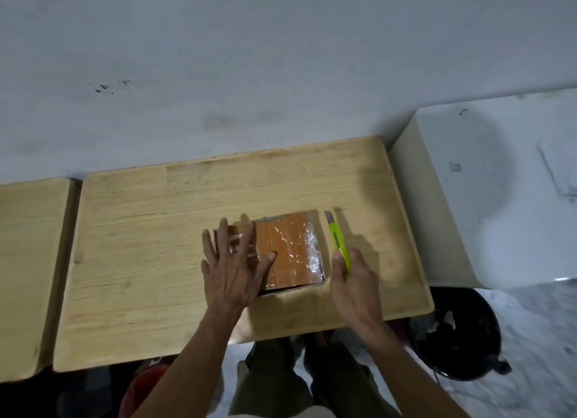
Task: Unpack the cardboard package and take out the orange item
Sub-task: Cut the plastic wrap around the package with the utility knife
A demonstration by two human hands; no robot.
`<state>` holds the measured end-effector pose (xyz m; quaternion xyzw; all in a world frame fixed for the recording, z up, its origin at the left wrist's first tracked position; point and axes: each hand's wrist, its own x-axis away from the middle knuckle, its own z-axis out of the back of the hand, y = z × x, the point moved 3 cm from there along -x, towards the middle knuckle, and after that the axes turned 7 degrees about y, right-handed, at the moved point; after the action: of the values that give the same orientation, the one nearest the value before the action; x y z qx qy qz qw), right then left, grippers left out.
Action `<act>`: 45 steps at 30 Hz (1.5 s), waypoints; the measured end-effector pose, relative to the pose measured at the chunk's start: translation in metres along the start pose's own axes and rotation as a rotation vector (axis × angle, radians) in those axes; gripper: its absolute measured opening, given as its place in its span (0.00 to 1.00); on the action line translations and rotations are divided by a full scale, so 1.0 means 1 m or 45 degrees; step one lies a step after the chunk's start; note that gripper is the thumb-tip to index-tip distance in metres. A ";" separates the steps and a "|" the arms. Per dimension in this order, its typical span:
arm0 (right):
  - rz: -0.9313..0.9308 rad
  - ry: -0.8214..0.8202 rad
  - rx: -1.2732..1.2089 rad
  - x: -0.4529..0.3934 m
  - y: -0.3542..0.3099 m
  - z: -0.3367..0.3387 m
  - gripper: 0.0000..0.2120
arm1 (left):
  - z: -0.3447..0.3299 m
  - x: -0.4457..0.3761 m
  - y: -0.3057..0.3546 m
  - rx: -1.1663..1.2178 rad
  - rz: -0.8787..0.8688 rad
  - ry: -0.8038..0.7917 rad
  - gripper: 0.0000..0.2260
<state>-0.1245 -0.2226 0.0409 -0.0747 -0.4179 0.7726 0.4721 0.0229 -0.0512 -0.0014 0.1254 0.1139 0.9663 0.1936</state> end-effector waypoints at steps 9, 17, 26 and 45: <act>0.155 0.008 0.104 0.005 -0.016 -0.024 0.22 | -0.009 0.002 -0.010 0.060 -0.007 0.003 0.36; 0.156 0.055 0.196 0.004 -0.023 -0.036 0.22 | -0.011 0.001 -0.011 0.088 -0.003 0.029 0.35; 0.115 0.076 0.274 0.005 -0.030 -0.039 0.24 | -0.008 0.000 -0.007 0.118 0.030 0.008 0.35; 0.072 -0.010 0.474 0.007 -0.025 -0.039 0.26 | -0.006 0.000 0.002 0.213 0.105 0.003 0.35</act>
<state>-0.0921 -0.1896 0.0359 0.0051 -0.2674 0.8498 0.4542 0.0202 -0.0538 -0.0068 0.1445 0.1893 0.9607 0.1424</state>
